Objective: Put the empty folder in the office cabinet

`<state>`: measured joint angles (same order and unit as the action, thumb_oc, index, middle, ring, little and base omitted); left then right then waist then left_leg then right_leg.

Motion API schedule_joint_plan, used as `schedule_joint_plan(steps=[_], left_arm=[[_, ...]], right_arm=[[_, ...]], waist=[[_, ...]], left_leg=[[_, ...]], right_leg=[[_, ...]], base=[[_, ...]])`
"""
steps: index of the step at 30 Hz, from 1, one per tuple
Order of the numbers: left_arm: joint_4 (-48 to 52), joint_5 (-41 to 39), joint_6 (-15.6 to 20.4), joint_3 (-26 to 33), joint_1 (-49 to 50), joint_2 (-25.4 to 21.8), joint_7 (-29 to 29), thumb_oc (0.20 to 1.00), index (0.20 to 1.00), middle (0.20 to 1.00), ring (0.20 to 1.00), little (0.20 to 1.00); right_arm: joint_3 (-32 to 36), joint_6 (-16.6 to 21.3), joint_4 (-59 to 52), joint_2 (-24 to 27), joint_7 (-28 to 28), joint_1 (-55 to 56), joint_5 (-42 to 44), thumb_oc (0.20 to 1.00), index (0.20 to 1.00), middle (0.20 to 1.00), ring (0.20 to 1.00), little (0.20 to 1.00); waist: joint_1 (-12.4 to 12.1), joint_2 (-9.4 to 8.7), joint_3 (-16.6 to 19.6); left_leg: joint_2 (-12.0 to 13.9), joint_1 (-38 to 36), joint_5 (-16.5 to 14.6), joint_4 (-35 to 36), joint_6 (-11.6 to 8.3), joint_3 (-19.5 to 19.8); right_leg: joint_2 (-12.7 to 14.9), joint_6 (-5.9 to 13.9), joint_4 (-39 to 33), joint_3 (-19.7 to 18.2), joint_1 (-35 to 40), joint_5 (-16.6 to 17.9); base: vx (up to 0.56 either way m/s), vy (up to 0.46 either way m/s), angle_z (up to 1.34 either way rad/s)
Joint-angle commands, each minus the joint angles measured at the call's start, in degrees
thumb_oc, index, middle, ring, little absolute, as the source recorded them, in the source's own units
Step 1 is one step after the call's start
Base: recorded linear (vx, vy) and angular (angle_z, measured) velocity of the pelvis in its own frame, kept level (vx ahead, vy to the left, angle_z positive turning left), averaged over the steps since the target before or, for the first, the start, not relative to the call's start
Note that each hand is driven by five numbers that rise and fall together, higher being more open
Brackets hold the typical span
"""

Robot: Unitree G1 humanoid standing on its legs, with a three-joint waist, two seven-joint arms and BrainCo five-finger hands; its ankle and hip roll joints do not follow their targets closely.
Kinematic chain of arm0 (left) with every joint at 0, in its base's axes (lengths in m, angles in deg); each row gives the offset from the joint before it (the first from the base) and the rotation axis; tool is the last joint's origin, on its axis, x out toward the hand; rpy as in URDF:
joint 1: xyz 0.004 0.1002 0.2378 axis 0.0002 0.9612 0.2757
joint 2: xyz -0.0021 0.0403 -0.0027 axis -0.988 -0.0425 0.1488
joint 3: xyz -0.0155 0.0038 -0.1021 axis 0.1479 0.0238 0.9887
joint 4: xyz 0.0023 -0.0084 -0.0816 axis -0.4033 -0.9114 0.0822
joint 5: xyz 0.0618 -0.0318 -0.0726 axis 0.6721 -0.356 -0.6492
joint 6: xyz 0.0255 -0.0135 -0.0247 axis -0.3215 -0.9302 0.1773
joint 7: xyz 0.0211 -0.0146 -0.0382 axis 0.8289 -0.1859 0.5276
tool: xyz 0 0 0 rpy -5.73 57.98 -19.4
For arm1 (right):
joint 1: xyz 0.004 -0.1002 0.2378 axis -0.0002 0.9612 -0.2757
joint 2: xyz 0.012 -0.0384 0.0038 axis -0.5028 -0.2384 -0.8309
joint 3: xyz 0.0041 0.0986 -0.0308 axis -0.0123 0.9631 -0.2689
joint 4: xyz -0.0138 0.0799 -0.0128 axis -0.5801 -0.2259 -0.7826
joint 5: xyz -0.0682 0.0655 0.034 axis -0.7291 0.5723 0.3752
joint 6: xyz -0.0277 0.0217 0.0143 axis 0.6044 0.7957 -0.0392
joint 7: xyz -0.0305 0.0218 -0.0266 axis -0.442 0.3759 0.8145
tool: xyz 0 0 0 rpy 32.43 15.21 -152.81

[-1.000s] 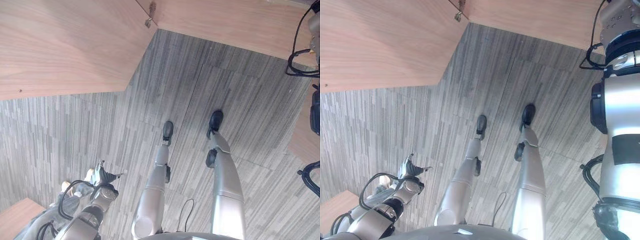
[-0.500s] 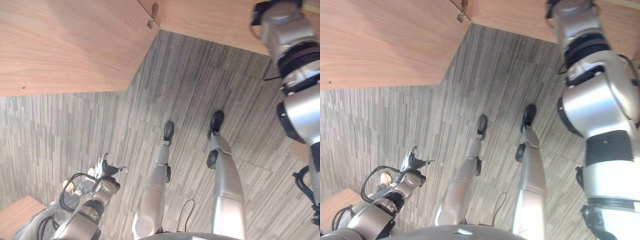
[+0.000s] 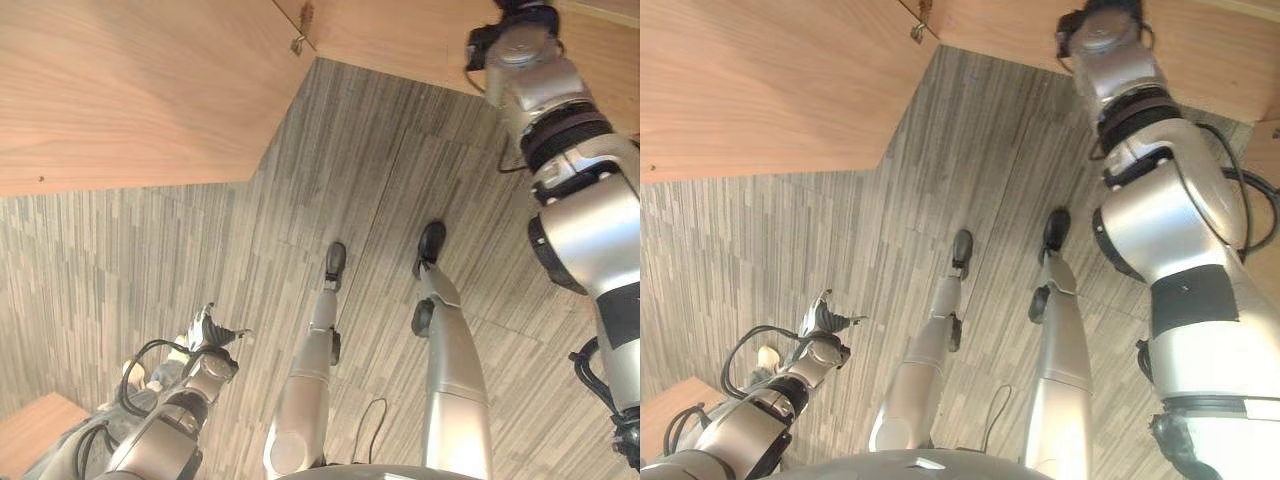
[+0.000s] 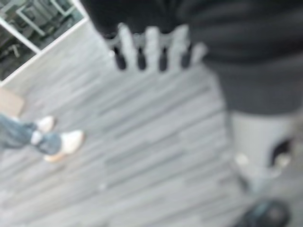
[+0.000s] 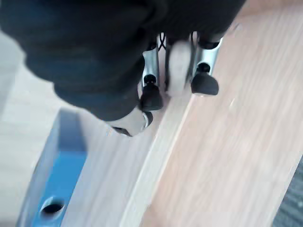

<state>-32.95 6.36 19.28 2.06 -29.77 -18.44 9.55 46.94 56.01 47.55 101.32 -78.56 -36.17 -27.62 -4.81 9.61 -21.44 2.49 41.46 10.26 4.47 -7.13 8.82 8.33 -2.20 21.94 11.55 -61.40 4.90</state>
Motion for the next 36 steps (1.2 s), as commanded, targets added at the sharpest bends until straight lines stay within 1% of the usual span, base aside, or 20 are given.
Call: schedule_joint_plan(steps=[1,2,3,4,5,6,7,10,14,22,23,30,32,36], left_arm=[[-3.49,-0.74,-0.71,-0.80,0.84,-4.14,1.00,1.000,1.000,1.000,1.000,1.000],[-2.96,-0.68,-0.38,-1.04,2.31,-3.69,1.50,1.000,1.000,1.000,1.000,1.000],[-2.94,-0.68,-0.39,-1.09,2.30,-3.69,1.51,1.000,1.000,1.000,1.000,1.000],[-2.94,-0.36,-0.35,-1.23,3.50,-3.61,1.91,1.000,1.000,1.000,1.000,1.000],[-2.93,-0.35,-0.35,-1.26,3.51,-3.61,1.92,1.000,1.000,1.000,1.000,1.000],[-3.21,0.08,-0.37,-1.10,4.74,-3.73,2.35,1.000,1.000,1.000,1.000,1.000],[-3.20,0.09,-0.37,-1.12,4.74,-3.73,2.36,1.000,1.000,1.000,1.000,1.000],[-3.58,0.33,-0.57,-0.90,5.14,-4.00,2.35,1.000,1.000,1.000,1.000,1.000],[-3.39,0.45,-0.51,-0.81,4.80,-4.02,2.24,1.000,1.000,1.000,1.000,1.000],[-2.60,0.18,-0.12,-0.87,3.49,-3.63,2.33,1.000,1.000,1.000,1.000,1.000],[-2.18,0.22,0.08,-0.88,3.40,-3.67,2.44,1.000,1.000,1.000,1.000,1.000],[-2.34,0.37,0.50,-0.47,3.09,-4.43,3.02,1.000,1.000,1.000,1.000,1.000],[-2.42,0.11,0.61,-0.20,3.04,-4.67,3.43,1.000,1.000,1.000,1.000,1.000],[-2.93,0.07,0.67,0.22,3.43,-5.10,3.38,1.000,1.000,1.000,1.000,1.000]], right_arm=[[-1.37,2.19,4.82,1.72,-4.21,-5.90,-3.07,0.200,0.200,0.200,0.200,0.200],[0.05,2.33,6.26,5.23,-6.58,-6.59,-3.56,0.200,0.200,0.200,0.200,0.200],[0.04,2.35,6.29,5.28,-6.56,-6.60,-3.56,0.200,0.200,0.200,0.200,0.200],[0.64,2.38,7.17,7.76,-8.21,-7.47,-3.51,0.200,0.200,0.200,0.200,0.200],[0.64,2.39,7.18,7.79,-8.21,-7.45,-3.50,0.200,0.200,0.200,0.200,0.200],[1.02,2.18,7.56,10.19,-9.36,-7.91,-2.79,0.200,0.200,0.200,0.200,0.200],[1.02,2.18,7.55,10.22,-9.35,-7.90,-2.78,0.200,0.200,0.200,0.200,0.200],[1.02,0.78,8.41,12.81,-8.96,-7.37,-2.19,0.200,0.200,0.200,0.200,0.200],[1.03,-0.13,8.57,13.44,-8.36,-6.73,-2.29,0.200,0.200,0.200,0.200,0.200],[-0.02,-0.47,7.84,11.54,-6.23,-6.37,-3.56,0.200,0.200,0.200,0.200,0.200],[-1.24,-0.13,6.90,10.68,-5.78,-6.77,-4.54,0.200,0.200,0.200,0.200,0.200],[-4.11,1.57,3.25,7.37,-5.06,-7.97,-6.45,0.200,0.200,0.200,0.200,0.200],[-5.85,2.31,1.81,5.37,-4.94,-8.75,-7.71,0.200,0.200,0.200,0.200,0.200],[-6.75,2.96,0.28,3.67,-4.46,-9.07,-8.09,0.200,0.200,0.200,0.200,0.200]], waist=[[-1.61,-1.91,0.96],[-2.07,-1.25,0.85],[-2.12,-1.23,0.85],[-2.54,-0.69,0.83],[-2.57,-0.69,0.84],[-2.84,-0.40,0.82],[-2.87,-0.40,0.82],[-2.98,-0.25,0.92],[-2.94,-0.13,0.83],[-3.17,0.27,0.66],[-3.41,0.39,0.65],[-4.18,0.29,0.98],[-4.54,0.19,1.24],[-4.73,0.06,1.54]], left_leg=[[5.48,-11.01,-9.91,0.53,-5.54,-1.94],[5.38,-11.02,-9.85,0.53,-5.47,-2.02],[5.39,-11.03,-9.86,0.53,-5.46,-2.02],[5.24,-11.13,-9.83,0.53,-5.37,-2.03],[5.24,-11.14,-9.83,0.53,-5.37,-2.03],[5.12,-11.23,-9.83,0.53,-5.34,-2.18],[5.12,-11.25,-9.84,0.53,-5.34,-2.19],[5.01,-11.70,-9.94,0.53,-5.28,-2.24],[5.02,-11.98,-10.05,0.53,-5.24,-2.44],[5.05,-11.55,-9.83,0.53,-5.26,-2.46],[5.07,-11.27,-9.67,0.53,-5.29,-2.34],[5.01,-10.34,-9.21,0.53,-5.49,-1.92],[5.02,-9.96,-8.96,0.53,-5.46,-1.73],[5.01,-9.94,-8.97,0.53,-5.51,-1.34]], right_leg=[[0.69,9.13,1.49,-7.43,1.13,-5.64],[0.99,9.31,1.58,-7.40,1.16,-5.85],[0.99,9.31,1.58,-7.39,1.17,-5.85],[1.05,9.42,1.75,-7.40,1.13,-6.02],[1.05,9.42,1.76,-7.39,1.13,-6.03],[1.09,9.49,1.75,-7.46,1.30,-6.20],[1.08,9.49,1.76,-7.46,1.31,-6.21],[0.95,9.59,2.07,-7.73,1.43,-6.31],[0.93,9.61,2.02,-7.88,1.53,-6.36],[0.95,9.70,2.08,-7.98,1.19,-6.32],[0.94,9.66,2.25,-7.95,0.85,-6.43],[0.82,9.40,2.88,-7.89,-0.26,-6.59],[0.67,9.24,3.48,-7.97,-0.84,-6.77],[0.61,9.11,3.66,-8.02,-0.92,-6.83]], base=[[0.00,0.000,0.00],[0.00,0.000,0.00],[0.00,0.000,0.00],[0.00,0.000,0.00],[0.00,0.000,0.00],[0.00,0.000,0.00],[0.00,0.000,0.00],[0.00,0.000,0.00],[0.00,0.000,0.00],[0.00,0.000,0.00],[0.00,0.000,0.00],[0.00,-0.009,0.00],[0.00,0.000,0.00],[0.00,0.000,0.00]])
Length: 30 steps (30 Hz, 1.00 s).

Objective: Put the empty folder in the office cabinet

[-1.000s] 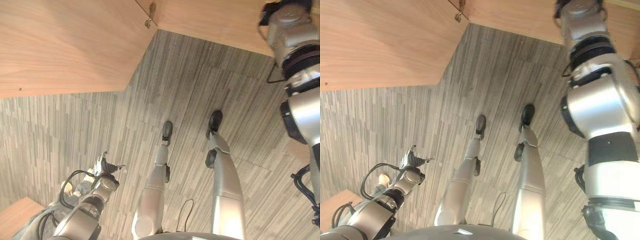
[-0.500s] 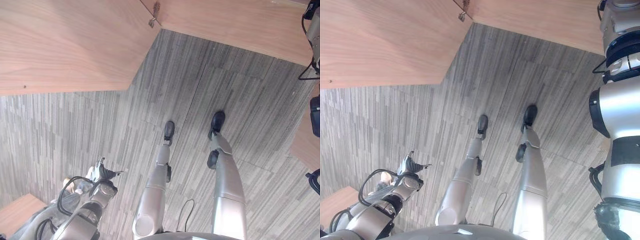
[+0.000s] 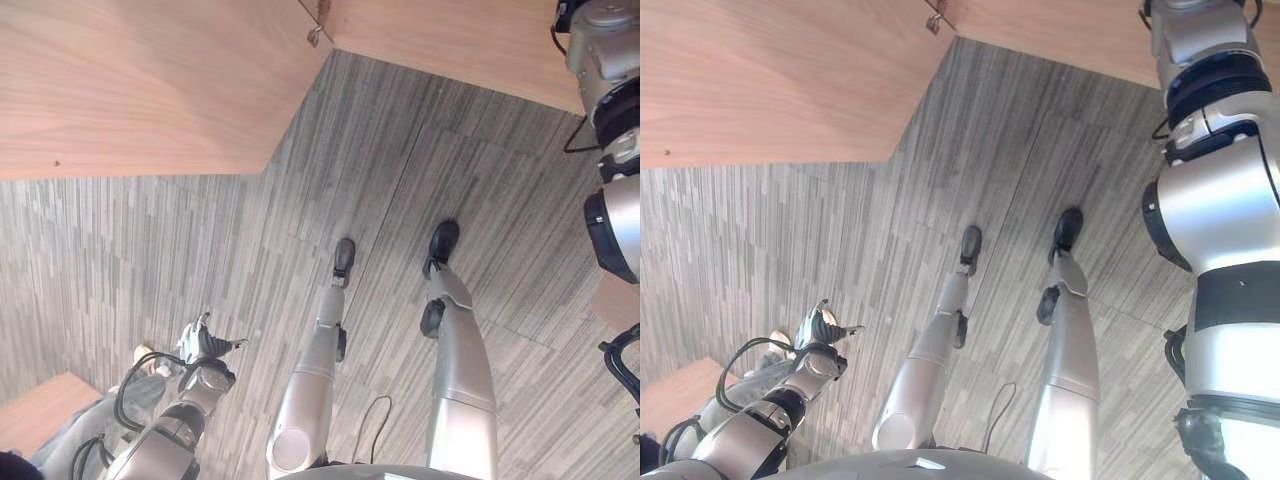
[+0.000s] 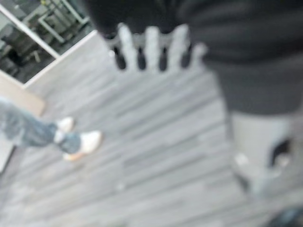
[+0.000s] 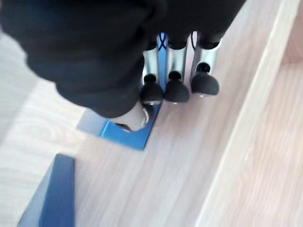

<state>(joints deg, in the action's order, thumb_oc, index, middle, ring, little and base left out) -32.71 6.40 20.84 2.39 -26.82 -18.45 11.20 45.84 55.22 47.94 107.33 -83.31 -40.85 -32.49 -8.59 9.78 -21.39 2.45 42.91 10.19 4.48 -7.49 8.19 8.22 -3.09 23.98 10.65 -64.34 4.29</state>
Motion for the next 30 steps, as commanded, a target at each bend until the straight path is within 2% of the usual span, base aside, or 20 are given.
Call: schedule_joint_plan(steps=[1,10,11,12,13,21,30], left_arm=[[-3.56,0.13,-1.03,-0.04,0.66,-5.00,1.64,1.000,1.000,1.000,1.000,1.000],[-4.59,0.69,-1.19,-0.22,0.13,-5.62,1.15,1.000,1.000,1.000,1.000,1.000],[-4.61,0.64,-1.30,-0.26,0.00,-5.52,1.23,1.000,1.000,1.000,1.000,1.000],[-4.66,0.69,-1.35,-0.26,-0.02,-5.49,1.23,1.000,1.000,1.000,1.000,1.000],[-4.66,0.69,-1.35,-0.27,-0.02,-5.50,1.23,1.000,1.000,1.000,1.000,1.000],[-4.64,0.55,-1.42,-0.25,0.35,-5.11,1.18,1.000,1.000,1.000,1.000,1.000],[-3.79,0.84,-1.41,-0.33,0.73,-5.10,0.92,1.000,1.000,1.000,1.000,1.000]], right_arm=[[-6.01,3.93,-0.49,-3.13,0.47,-4.48,-3.37,0.200,0.200,0.200,0.200,0.200],[-7.40,3.82,-0.38,-3.48,0.90,-4.26,-6.63,0.200,0.200,0.200,0.200,0.200],[-7.00,3.61,0.38,-2.89,0.67,-3.96,-6.76,0.514,0.514,0.514,0.514,0.514],[-6.78,3.48,0.64,-2.70,0.57,-3.83,-6.86,0.514,0.514,0.514,0.514,0.514],[-6.77,3.48,0.64,-2.69,0.58,-3.82,-6.86,1.000,1.000,1.000,1.000,1.000],[-4.77,2.30,3.89,0.36,-1.48,-3.24,-8.20,1.000,1.000,1.000,1.000,1.000],[-4.86,1.94,3.74,0.69,-0.91,-2.47,-8.71,1.000,1.000,1.000,1.000,1.000]], waist=[[-0.89,-0.28,1.58],[-0.52,-0.51,1.81],[-0.45,-0.54,1.77],[-0.44,-0.51,1.78],[-0.45,-0.52,1.78],[-0.25,-0.22,1.91],[-0.32,-0.11,1.77]], left_leg=[[5.06,-11.49,-8.87,0.52,-5.17,-0.66],[4.82,-11.62,-8.87,0.52,-5.31,-0.44],[4.86,-11.54,-8.89,0.52,-5.33,-0.46],[4.85,-11.56,-8.93,0.52,-5.33,-0.47],[4.86,-11.56,-8.93,0.52,-5.33,-0.47],[4.86,-11.28,-9.05,0.52,-5.16,-0.72],[4.93,-11.02,-8.86,0.52,-5.10,-0.84]], right_leg=[[0.77,9.99,1.63,-7.15,2.14,-6.28],[0.75,10.07,0.79,-7.10,2.86,-5.77],[0.77,10.06,0.65,-7.03,2.99,-5.74],[0.79,10.07,0.62,-6.99,3.02,-5.70],[0.78,10.07,0.61,-6.99,3.03,-5.70],[0.67,10.27,-0.22,-6.88,3.21,-5.39],[0.42,10.27,-0.25,-7.10,3.08,-5.38]], base=[[0.00,0.000,0.00],[0.00,0.000,0.00],[0.00,0.000,0.00],[0.00,0.000,0.00],[0.00,0.000,0.00],[0.00,0.000,0.00],[0.00,0.000,0.00]])
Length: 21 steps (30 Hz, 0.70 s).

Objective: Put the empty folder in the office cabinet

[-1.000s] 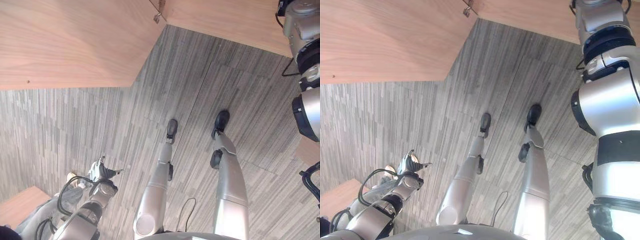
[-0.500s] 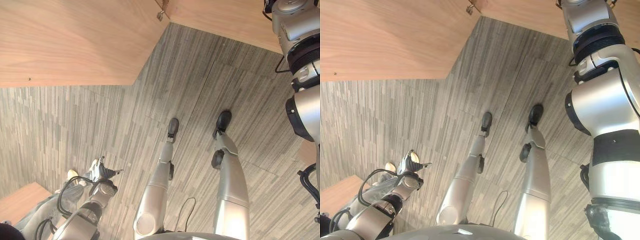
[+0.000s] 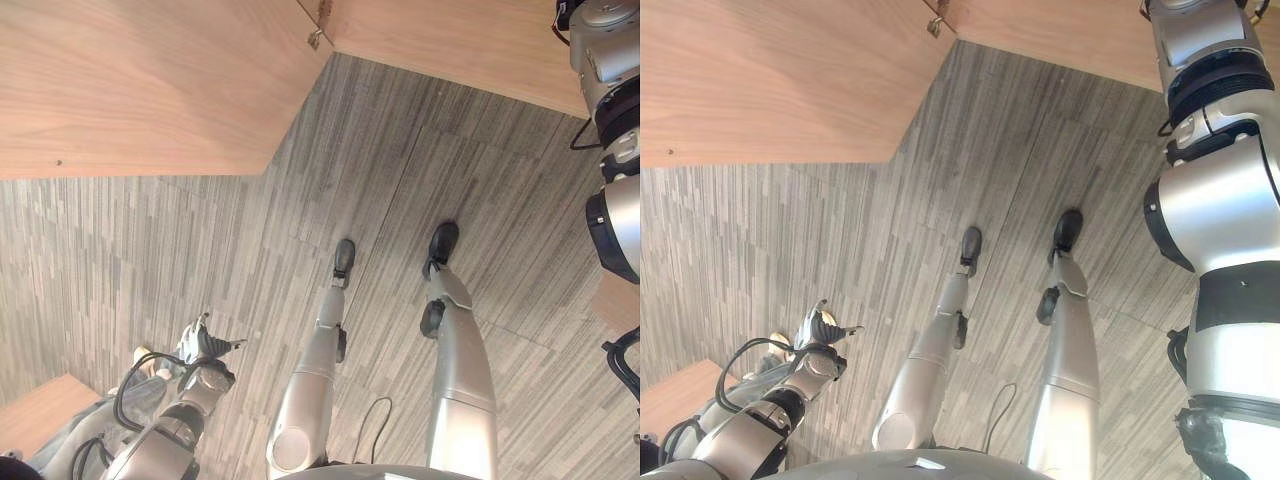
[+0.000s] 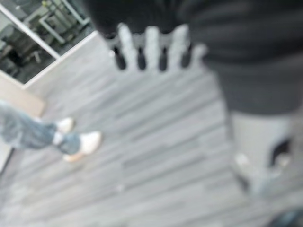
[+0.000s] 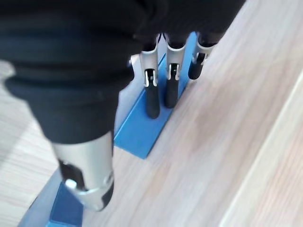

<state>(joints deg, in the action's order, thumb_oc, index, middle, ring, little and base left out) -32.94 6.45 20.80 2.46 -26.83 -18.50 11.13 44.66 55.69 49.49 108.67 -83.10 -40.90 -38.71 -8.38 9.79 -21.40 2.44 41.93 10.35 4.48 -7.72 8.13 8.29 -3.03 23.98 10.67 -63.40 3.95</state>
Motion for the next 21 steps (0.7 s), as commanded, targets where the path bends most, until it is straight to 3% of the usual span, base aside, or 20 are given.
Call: schedule_joint_plan(steps=[1,6,12,17,21], left_arm=[[-3.40,0.78,-1.35,-0.40,0.54,-5.03,1.06,1.000,1.000,1.000,1.000,1.000],[-3.27,0.70,-1.33,-0.58,0.25,-4.95,1.07,1.000,1.000,1.000,1.000,1.000],[-3.64,1.71,-1.02,-0.85,-1.26,-5.17,1.76,1.000,1.000,1.000,1.000,1.000],[-4.43,2.94,-1.16,-1.34,-2.78,-5.27,2.75,1.000,1.000,1.000,1.000,1.000],[-4.45,3.37,-0.88,-1.81,-3.27,-4.92,3.19,1.000,1.000,1.000,1.000,1.000]], right_arm=[[-3.48,1.52,2.04,-0.76,-1.10,-2.21,-2.64,1.000,1.000,1.000,1.000,1.000],[-3.52,1.00,2.32,-1.43,-1.10,-1.67,-3.73,1.000,1.000,1.000,1.000,1.000],[-9.02,-1.01,3.04,-5.70,-2.54,-2.95,-14.98,1.000,1.000,1.000,1.000,1.000],[-13.88,0.21,-1.56,-8.23,-6.88,-5.87,-22.46,1.000,1.000,1.000,1.000,1.000],[-13.52,1.18,-3.29,-7.48,-9.41,-6.24,-23.74,1.000,1.000,1.000,1.000,1.000]], waist=[[-0.52,-0.05,1.70],[-0.52,-0.06,1.59],[-0.66,-0.25,1.61],[-0.59,-0.70,1.68],[-0.60,-0.72,1.70]], left_leg=[[5.00,-9.98,-8.99,0.52,-4.89,-0.85],[5.06,-10.01,-8.88,0.52,-4.86,-0.81],[5.20,-9.67,-8.59,0.52,-5.00,-0.61],[5.34,-9.02,-8.20,0.52,-5.24,-0.36],[5.31,-8.83,-8.12,0.52,-5.26,-0.23]], right_leg=[[0.35,10.18,-0.47,-7.06,2.26,-4.99],[0.30,10.19,-0.77,-6.90,2.46,-4.80],[0.14,10.10,-0.96,-6.87,2.19,-4.53],[0.01,10.03,-1.59,-6.52,2.13,-4.41],[-0.06,10.06,-2.04,-6.41,2.22,-4.27]], base=[[0.00,0.000,0.00],[0.00,0.000,0.00],[0.00,0.000,0.00],[0.00,0.000,0.00],[-0.01,-0.007,0.03]])
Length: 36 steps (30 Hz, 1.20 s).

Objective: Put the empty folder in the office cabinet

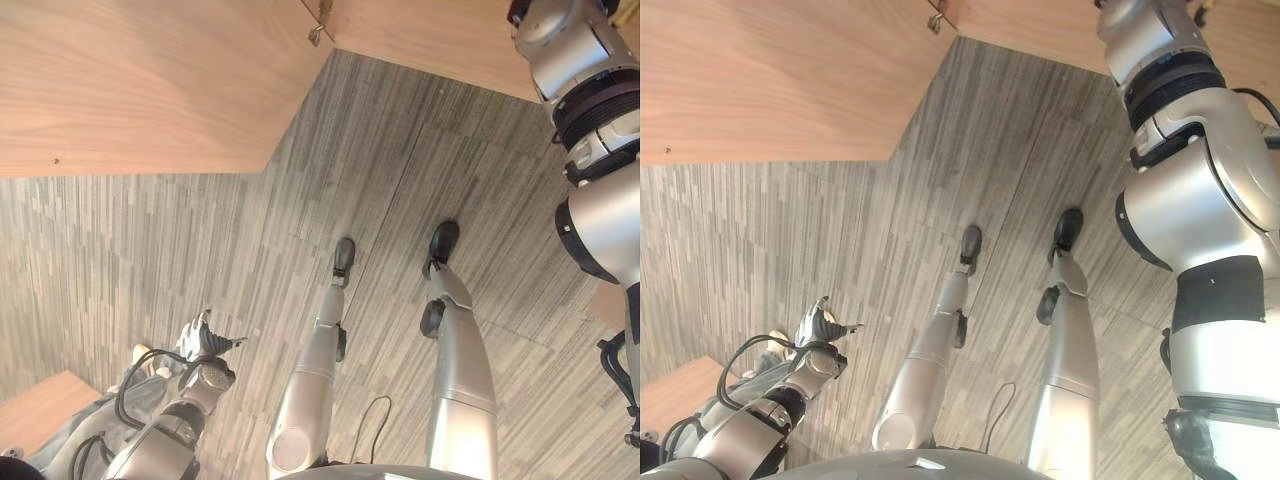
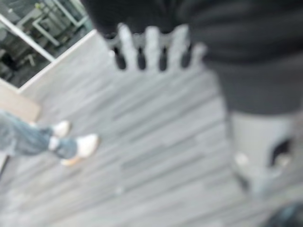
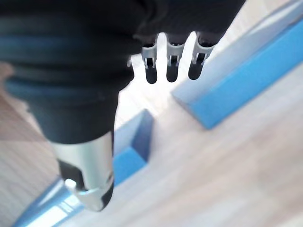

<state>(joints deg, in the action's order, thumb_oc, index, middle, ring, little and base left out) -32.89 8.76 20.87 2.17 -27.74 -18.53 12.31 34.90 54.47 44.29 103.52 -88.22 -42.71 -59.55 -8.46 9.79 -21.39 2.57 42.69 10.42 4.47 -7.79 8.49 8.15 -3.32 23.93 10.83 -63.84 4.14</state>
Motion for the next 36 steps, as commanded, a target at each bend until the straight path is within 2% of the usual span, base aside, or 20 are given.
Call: schedule_joint_plan(steps=[1,7,13,14,15,16,17,18,21,22,23,24,26,27,28,29,30,33,36], left_arm=[[-4.37,1.46,-0.92,-1.64,-2.48,-4.84,2.56,1.000,1.000,1.000,1.000,1.000],[-4.14,1.74,-0.75,-1.68,-2.48,-5.02,2.69,1.000,1.000,1.000,1.000,1.000],[-3.94,1.27,-0.27,-0.96,-1.50,-4.28,3.42,1.000,1.000,1.000,1.000,1.000],[-4.21,1.72,-0.28,-0.39,-0.08,-3.65,3.67,1.000,1.000,1.000,1.000,1.000],[-4.28,1.96,-0.36,-0.17,0.43,-3.25,3.59,1.000,1.000,1.000,1.000,1.000],[-4.47,2.23,-0.44,0.05,0.83,-3.10,3.73,1.000,1.000,1.000,1.000,1.000],[-5.28,2.83,-0.82,1.03,1.78,-2.74,3.47,1.000,1.000,1.000,1.000,1.000],[-5.27,2.83,-0.82,1.00,1.80,-2.76,3.47,1.000,1.000,1.000,1.000,1.000],[-6.26,3.91,-1.51,2.84,3.34,-2.23,2.73,1.000,1.000,1.000,1.000,1.000],[-6.26,3.91,-1.51,2.84,3.34,-2.23,2.73,1.000,1.000,1.000,1.000,1.000],[-6.77,4.35,-1.78,3.42,3.81,-2.51,2.49,1.000,1.000,1.000,1.000,1.000],[-7.57,4.96,-2.08,4.87,5.21,-2.05,1.80,1.000,1.000,1.000,1.000,1.000],[-8.12,5.32,-2.53,6.87,6.43,-1.87,1.26,1.000,1.000,1.000,1.000,1.000],[-8.83,5.39,-2.91,8.88,7.51,-1.46,0.85,1.000,1.000,1.000,1.000,1.000],[-8.80,5.39,-2.91,8.85,7.58,-1.48,0.84,1.000,1.000,1.000,1.000,1.000],[-9.73,5.69,-3.22,11.22,8.62,-0.87,0.30,1.000,1.000,1.000,1.000,1.000],[-9.71,5.69,-3.22,11.18,8.69,-0.88,0.30,1.000,1.000,1.000,1.000,1.000],[-11.79,6.57,-4.17,15.12,10.36,0.26,-0.50,1.000,1.000,1.000,1.000,1.000],[-12.64,7.14,-4.54,16.24,11.16,0.69,-1.07,1.000,1.000,1.000,1.000,1.000]], right_arm=[[-3.57,3.37,0.49,-0.84,-5.61,-4.49,-3.37,1.000,1.000,1.000,1.000,1.000],[-2.76,3.64,-0.13,1.27,-5.28,-3.30,-2.95,1.000,1.000,1.000,1.000,1.000],[1.56,3.84,0.66,3.79,-4.82,3.00,-0.34,1.000,1.000,1.000,1.000,1.000],[3.64,3.78,0.24,4.57,-4.82,7.03,-0.37,1.000,1.000,1.000,1.000,1.000],[5.07,3.84,-0.33,5.00,-4.83,9.43,-0.50,1.000,1.000,1.000,1.000,1.000],[6.04,3.76,-0.91,5.33,-4.92,11.58,-0.63,1.000,1.000,1.000,1.000,1.000],[9.63,3.79,-3.18,6.42,-4.66,19.31,-1.16,1.000,1.000,1.000,1.000,1.000],[9.68,3.76,-3.24,6.44,-4.66,19.38,-1.18,1.000,1.000,1.000,1.000,1.000],[15.52,4.35,-6.50,6.21,-3.47,32.44,-1.66,1.000,1.000,1.000,1.000,1.000],[15.52,4.35,-6.50,6.21,-3.47,32.44,-1.66,1.000,1.000,1.000,1.000,1.000],[16.96,4.56,-7.13,5.61,-3.08,36.01,-1.91,1.000,1.000,1.000,1.000,1.000],[20.83,5.38,-8.43,4.47,-1.96,44.78,-1.84,1.000,1.000,1.000,1.000,1.000],[24.18,6.17,-10.79,2.22,-0.83,53.84,-1.50,1.000,1.000,1.000,1.000,1.000],[27.09,6.75,-14.17,0.06,-0.13,62.75,-1.70,1.000,1.000,1.000,1.000,1.000],[27.14,6.70,-14.29,0.05,-0.14,62.89,-1.73,1.000,1.000,1.000,1.000,1.000],[29.60,7.06,-17.29,-1.22,1.04,71.57,-2.95,1.000,1.000,1.000,1.000,1.000],[29.65,7.00,-17.41,-1.22,1.05,71.72,-2.98,1.000,1.000,1.000,1.000,1.000],[33.98,6.77,-19.17,-4.61,4.62,85.84,-4.68,1.000,1.000,1.000,1.000,1.000],[35.33,6.46,-18.36,-6.32,6.25,90.32,-4.50,1.000,1.000,1.000,1.000,1.000]], waist=[[-0.58,-0.69,1.72],[-0.73,-0.67,1.75],[-0.54,-0.91,1.40],[-0.44,-0.94,1.27],[-0.05,-1.27,1.16],[0.18,-1.37,1.12],[1.25,-1.89,1.44],[1.24,-1.87,1.37],[3.42,-2.59,2.13],[3.42,-2.59,2.13],[4.01,-2.68,2.27],[5.35,-3.17,2.79],[6.77,-3.90,3.53],[8.08,-4.74,4.16],[8.04,-4.77,4.08],[9.46,-5.57,5.00],[9.42,-5.58,4.98],[12.08,-7.21,7.92],[13.06,-7.80,9.20]], left_leg=[[5.12,-9.48,-8.11,0.53,-5.17,-0.54],[5.00,-9.55,-8.13,0.53,-5.03,-0.55],[4.99,-11.17,-8.47,0.53,-4.55,-1.22],[5.18,-13.06,-9.03,0.53,-4.18,-1.56],[4.74,-13.29,-8.13,0.53,-4.07,-1.29],[4.79,-14.37,-8.33,0.53,-3.91,-1.33],[4.81,-17.84,-9.37,0.53,-3.33,-1.53],[4.84,-17.96,-9.38,0.53,-3.33,-1.52],[4.37,-23.54,-10.87,0.53,-2.20,-2.22],[4.37,-23.54,-10.87,0.53,-2.20,-2.22],[4.06,-25.19,-11.33,0.53,-1.57,-2.41],[3.22,-28.69,-12.22,0.53,-0.67,-2.94],[2.33,-31.47,-12.88,0.53,0.51,-3.73],[1.65,-34.18,-13.65,0.53,1.47,-4.45],[1.65,-34.35,-13.67,0.53,1.48,-4.48],[1.06,-37.02,-14.39,0.53,2.29,-5.38],[1.05,-37.13,-14.40,0.53,2.31,-5.40],[-0.12,-41.35,-15.47,0.50,3.80,-6.21],[-0.63,-43.31,-15.92,0.53,4.39,-6.57]], right_leg=[[0.22,10.42,-2.13,-6.44,2.82,-4.49],[0.22,10.48,-1.87,-6.46,2.73,-4.36],[0.41,10.58,-2.60,-6.61,4.39,-3.82],[0.57,10.62,-3.35,-6.45,6.54,-3.61],[1.10,10.33,-4.79,-6.27,7.47,-1.53],[1.07,10.38,-5.34,-6.11,8.95,-1.30],[1.24,10.66,-7.61,-5.80,13.50,-0.70],[1.22,10.66,-7.69,-5.77,13.66,-0.67],[1.37,11.32,-12.13,-5.44,21.83,0.43],[1.37,11.32,-12.13,-5.44,21.83,0.43],[1.51,11.47,-13.26,-5.39,23.92,0.93],[1.62,12.05,-16.14,-5.59,28.92,1.98],[2.09,12.43,-18.15,-5.89,32.59,3.06],[2.19,12.81,-19.69,-6.29,35.69,3.66],[2.18,12.82,-19.77,-6.30,35.89,3.68],[2.06,13.07,-21.18,-6.65,38.82,4.23],[2.06,13.09,-21.26,-6.65,38.96,4.26],[2.06,13.48,-23.22,-7.33,43.68,4.66],[2.08,13.72,-23.89,-7.94,45.72,4.88]], base=[[0.00,0.000,0.00],[0.00,0.000,0.00],[0.00,0.049,0.01],[-0.04,0.082,0.01],[-0.04,0.115,-0.01],[-0.02,0.141,-0.03],[0.04,0.107,-0.01],[0.05,0.110,0.05],[0.03,0.100,0.03],[0.04,0.102,-0.03],[0.06,0.154,-0.01],[0.07,0.223,-0.07],[0.07,0.228,-0.15],[0.05,0.166,-0.33],[0.03,0.238,-0.54],[0.00,0.123,-0.59],[0.02,0.171,-0.41],[0.02,0.111,-0.15],[0.00,0.086,-0.22]])
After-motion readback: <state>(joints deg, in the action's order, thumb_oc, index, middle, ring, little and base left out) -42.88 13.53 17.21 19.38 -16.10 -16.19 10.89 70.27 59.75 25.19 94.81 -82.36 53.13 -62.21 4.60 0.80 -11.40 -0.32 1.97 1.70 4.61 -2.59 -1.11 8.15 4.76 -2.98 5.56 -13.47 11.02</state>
